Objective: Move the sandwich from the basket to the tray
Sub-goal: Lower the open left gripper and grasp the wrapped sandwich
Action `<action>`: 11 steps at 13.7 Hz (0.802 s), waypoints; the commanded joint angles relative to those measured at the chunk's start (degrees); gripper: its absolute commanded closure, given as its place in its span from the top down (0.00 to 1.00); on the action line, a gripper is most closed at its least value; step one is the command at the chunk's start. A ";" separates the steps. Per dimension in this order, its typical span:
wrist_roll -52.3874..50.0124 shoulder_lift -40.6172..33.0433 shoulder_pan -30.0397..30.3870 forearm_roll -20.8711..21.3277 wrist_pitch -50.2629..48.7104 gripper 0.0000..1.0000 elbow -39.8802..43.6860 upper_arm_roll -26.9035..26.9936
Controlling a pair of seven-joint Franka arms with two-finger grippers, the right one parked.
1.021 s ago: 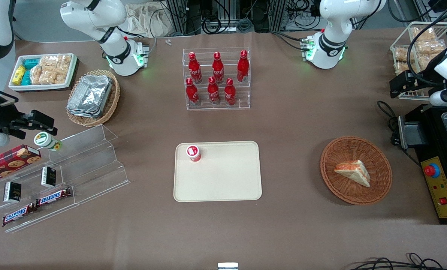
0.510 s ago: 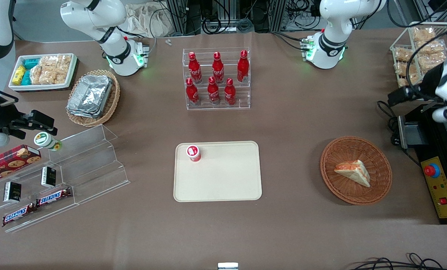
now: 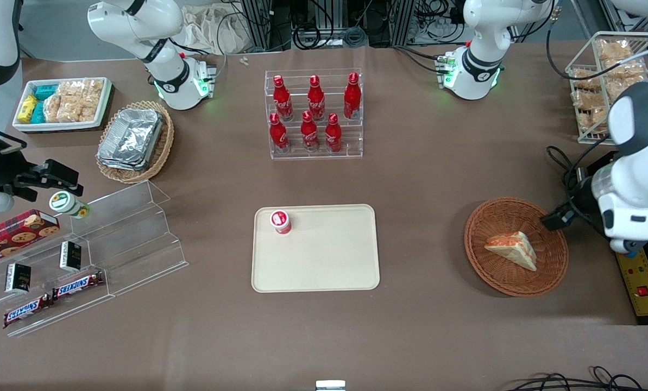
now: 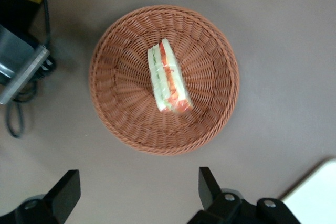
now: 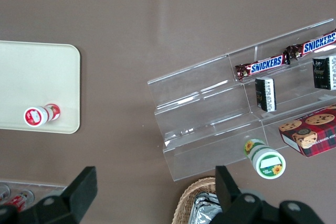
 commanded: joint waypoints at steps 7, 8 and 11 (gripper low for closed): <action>-20.54 12.58 0.31 3.10 12.69 1.00 -2.72 -0.13; -20.88 13.46 0.23 3.10 13.30 1.00 -2.72 0.39; -23.26 15.49 0.05 3.45 15.15 1.00 -3.42 1.45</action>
